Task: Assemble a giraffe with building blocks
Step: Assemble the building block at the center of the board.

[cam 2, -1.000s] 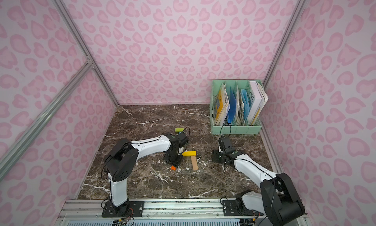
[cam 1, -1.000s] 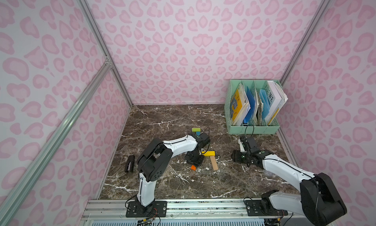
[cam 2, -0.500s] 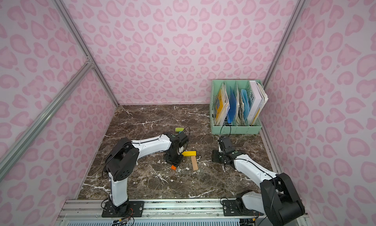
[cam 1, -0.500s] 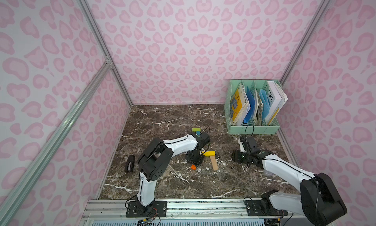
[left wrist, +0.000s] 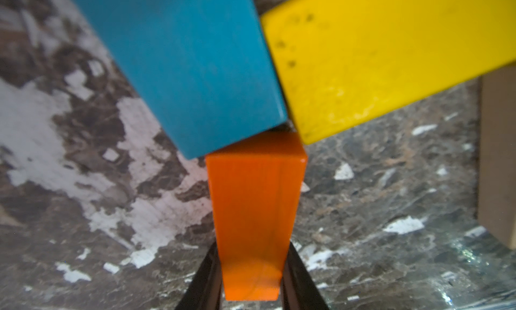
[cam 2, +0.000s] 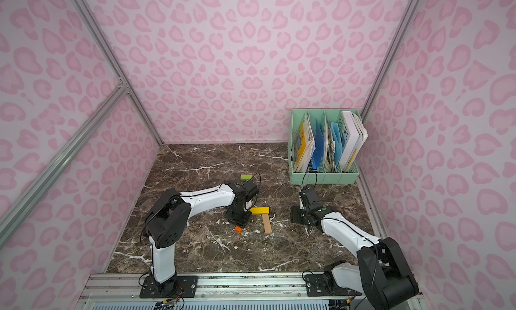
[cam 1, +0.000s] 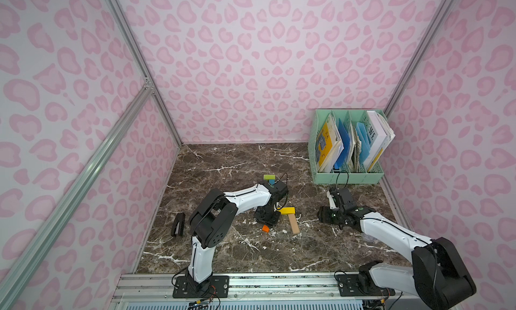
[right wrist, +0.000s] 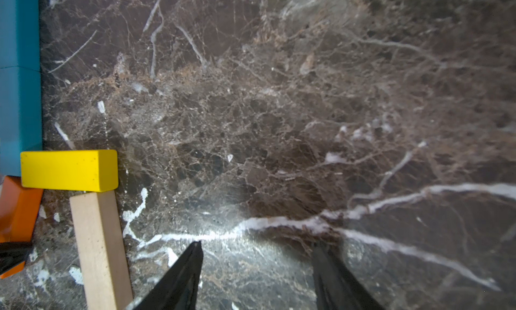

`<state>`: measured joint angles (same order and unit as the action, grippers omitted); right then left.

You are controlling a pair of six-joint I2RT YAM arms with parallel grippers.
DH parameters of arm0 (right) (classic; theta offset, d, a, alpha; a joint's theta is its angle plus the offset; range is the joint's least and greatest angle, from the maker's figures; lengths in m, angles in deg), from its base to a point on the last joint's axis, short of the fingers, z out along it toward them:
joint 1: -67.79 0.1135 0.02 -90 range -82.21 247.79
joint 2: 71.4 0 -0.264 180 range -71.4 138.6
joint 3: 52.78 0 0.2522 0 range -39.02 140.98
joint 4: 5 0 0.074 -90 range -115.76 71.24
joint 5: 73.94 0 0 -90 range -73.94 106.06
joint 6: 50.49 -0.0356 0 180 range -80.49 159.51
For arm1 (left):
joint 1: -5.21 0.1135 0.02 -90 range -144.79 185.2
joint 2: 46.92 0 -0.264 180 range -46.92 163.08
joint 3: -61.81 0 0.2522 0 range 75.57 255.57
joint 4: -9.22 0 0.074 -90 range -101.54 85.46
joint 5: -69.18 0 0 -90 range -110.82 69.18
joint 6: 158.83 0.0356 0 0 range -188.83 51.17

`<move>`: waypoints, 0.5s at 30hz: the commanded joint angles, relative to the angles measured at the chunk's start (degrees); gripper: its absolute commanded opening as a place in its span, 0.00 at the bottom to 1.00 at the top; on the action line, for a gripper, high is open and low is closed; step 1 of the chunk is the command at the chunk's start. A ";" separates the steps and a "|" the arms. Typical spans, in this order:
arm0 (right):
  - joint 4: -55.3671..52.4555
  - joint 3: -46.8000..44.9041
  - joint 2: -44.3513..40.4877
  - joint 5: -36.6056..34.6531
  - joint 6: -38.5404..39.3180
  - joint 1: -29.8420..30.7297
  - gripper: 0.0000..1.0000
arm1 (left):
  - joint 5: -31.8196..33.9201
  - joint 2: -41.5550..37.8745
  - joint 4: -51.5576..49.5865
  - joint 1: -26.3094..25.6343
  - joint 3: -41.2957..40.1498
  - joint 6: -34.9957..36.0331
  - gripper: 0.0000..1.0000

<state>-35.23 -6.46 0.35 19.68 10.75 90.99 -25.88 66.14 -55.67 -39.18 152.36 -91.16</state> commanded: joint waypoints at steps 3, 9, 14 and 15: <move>0.56 -0.23 -0.20 0.00 -0.32 0.00 0.66 | 1.28 -1.27 5.87 -0.17 -1.92 0.40 0.44; 0.91 -0.25 -0.03 1.06 -0.97 0.22 0.66 | 2.57 -6.60 5.70 -3.14 -4.15 -1.76 0.67; 0.65 1.84 1.21 0.34 -1.02 2.58 0.66 | 3.18 -13.93 4.48 -6.47 -2.54 -4.78 0.95; 0.56 2.64 1.90 -0.47 -0.96 3.74 0.66 | 3.17 -15.59 4.14 -6.67 -1.92 -5.37 0.97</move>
<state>-35.27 -5.35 1.29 20.36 9.70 93.03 -23.52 53.66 -50.99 -45.23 149.08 -94.52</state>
